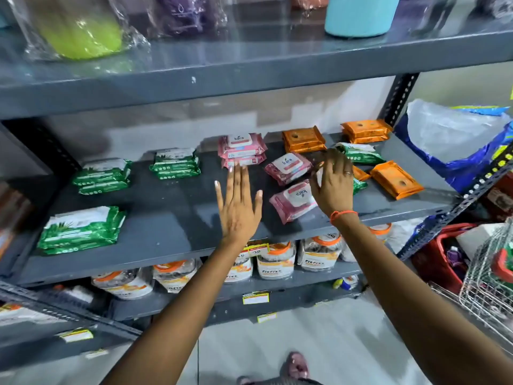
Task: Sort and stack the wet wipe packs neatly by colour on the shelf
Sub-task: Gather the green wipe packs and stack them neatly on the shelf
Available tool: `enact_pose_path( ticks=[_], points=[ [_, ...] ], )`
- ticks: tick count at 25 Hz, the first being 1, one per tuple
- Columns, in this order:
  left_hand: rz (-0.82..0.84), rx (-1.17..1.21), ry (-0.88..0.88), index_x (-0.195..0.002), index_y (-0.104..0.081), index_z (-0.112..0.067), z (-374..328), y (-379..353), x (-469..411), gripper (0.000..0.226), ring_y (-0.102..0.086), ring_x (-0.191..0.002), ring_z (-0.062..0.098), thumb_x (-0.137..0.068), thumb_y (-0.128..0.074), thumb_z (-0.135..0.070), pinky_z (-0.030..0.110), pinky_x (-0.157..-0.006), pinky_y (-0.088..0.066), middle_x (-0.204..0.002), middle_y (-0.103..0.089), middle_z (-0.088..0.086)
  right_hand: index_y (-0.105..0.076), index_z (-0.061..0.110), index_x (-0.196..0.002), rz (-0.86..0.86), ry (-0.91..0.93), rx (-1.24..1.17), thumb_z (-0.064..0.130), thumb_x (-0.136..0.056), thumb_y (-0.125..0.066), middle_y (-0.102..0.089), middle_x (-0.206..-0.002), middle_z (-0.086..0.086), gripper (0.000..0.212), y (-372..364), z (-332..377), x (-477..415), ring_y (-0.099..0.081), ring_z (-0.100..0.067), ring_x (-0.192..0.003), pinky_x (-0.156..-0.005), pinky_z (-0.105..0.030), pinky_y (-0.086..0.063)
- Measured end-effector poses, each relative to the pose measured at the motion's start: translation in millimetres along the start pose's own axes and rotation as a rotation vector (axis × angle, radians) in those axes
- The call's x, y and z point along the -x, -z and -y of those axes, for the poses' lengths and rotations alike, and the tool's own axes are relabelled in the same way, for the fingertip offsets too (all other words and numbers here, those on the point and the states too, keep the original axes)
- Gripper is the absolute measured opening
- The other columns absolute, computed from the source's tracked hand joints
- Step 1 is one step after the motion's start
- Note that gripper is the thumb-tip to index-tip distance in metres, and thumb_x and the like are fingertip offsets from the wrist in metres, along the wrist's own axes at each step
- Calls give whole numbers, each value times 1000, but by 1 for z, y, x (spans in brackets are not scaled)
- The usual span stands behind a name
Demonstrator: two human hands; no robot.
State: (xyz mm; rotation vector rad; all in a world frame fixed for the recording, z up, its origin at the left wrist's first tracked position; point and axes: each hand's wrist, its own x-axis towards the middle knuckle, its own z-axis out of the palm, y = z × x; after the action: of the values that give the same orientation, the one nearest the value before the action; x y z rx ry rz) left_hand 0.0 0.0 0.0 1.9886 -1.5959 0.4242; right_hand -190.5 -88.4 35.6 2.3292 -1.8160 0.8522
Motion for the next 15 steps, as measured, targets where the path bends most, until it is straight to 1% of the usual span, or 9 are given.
enact_pose_path(
  ticks=[1, 3, 4, 6, 8, 10, 12, 15],
  points=[
    [110, -15, 43, -146, -14, -10, 5, -7, 3, 65, -8, -145, 18, -95, -33, -45, 53, -118, -9, -157, -19, 10, -41, 0, -136, 60, -42, 47, 31, -87, -51, -43, -138, -27, 59, -5, -12, -4, -39, -41, -128, -112, -50, -28],
    [329, -29, 113, -146, -18, -10, 18, -21, 11, 70, -8, -146, 18, -93, -30, -54, 52, -119, -4, -158, -15, 9, -38, 2, -138, 167, -151, 67, 35, -82, -61, -43, -135, -28, 68, -10, -36, -11, -39, -41, -126, -110, -50, -29],
    [431, -26, 150, -146, -18, -10, 28, -30, 19, 74, -5, -146, 18, -91, -29, -59, 52, -119, -2, -158, -13, 8, -39, 3, -137, 237, -218, 62, 35, -80, -65, -43, -134, -28, 70, -11, -47, -11, -39, -42, -126, -107, -51, -32],
    [561, -42, 191, -147, -15, -13, 36, -37, 25, 79, -1, -146, 18, -88, -28, -65, 53, -118, 0, -159, -8, 6, -42, 2, -130, 323, -293, 51, 33, -78, -69, -46, -130, -27, 66, -13, -59, -16, -42, -43, -123, -99, -53, -40],
    [609, -50, 213, -147, -11, -15, 37, -43, 27, 80, 1, -146, 19, -88, -27, -66, 54, -118, 0, -159, -4, 5, -50, -1, -118, 351, -289, 45, 31, -78, -70, -53, -123, -28, 55, -12, -64, -23, -48, -44, -116, -91, -52, -47],
    [622, -64, 211, -148, -9, -16, 39, -43, 29, 79, 1, -146, 19, -88, -27, -66, 54, -118, 0, -160, -2, 5, -57, -1, -108, 367, -302, 43, 32, -75, -75, -59, -116, -28, 51, -12, -67, -29, -51, -44, -112, -88, -51, -48],
    [611, -51, 211, -148, -9, -17, 38, -42, 29, 78, 1, -146, 19, -88, -28, -65, 53, -118, 1, -159, -2, 4, -59, 0, -107, 401, -357, 49, 36, -72, -78, -59, -119, -26, 54, -12, -67, -34, -48, -43, -117, -93, -52, -45],
    [605, -25, 179, -147, -12, -19, 45, -39, 29, 74, -1, -146, 18, -90, -31, -61, 49, -119, 0, -159, -4, 3, -58, 1, -113, 515, -440, 31, 40, -69, -80, -52, -130, -26, 63, -13, -68, -44, -38, -43, -128, -102, -56, -37]
  ],
)
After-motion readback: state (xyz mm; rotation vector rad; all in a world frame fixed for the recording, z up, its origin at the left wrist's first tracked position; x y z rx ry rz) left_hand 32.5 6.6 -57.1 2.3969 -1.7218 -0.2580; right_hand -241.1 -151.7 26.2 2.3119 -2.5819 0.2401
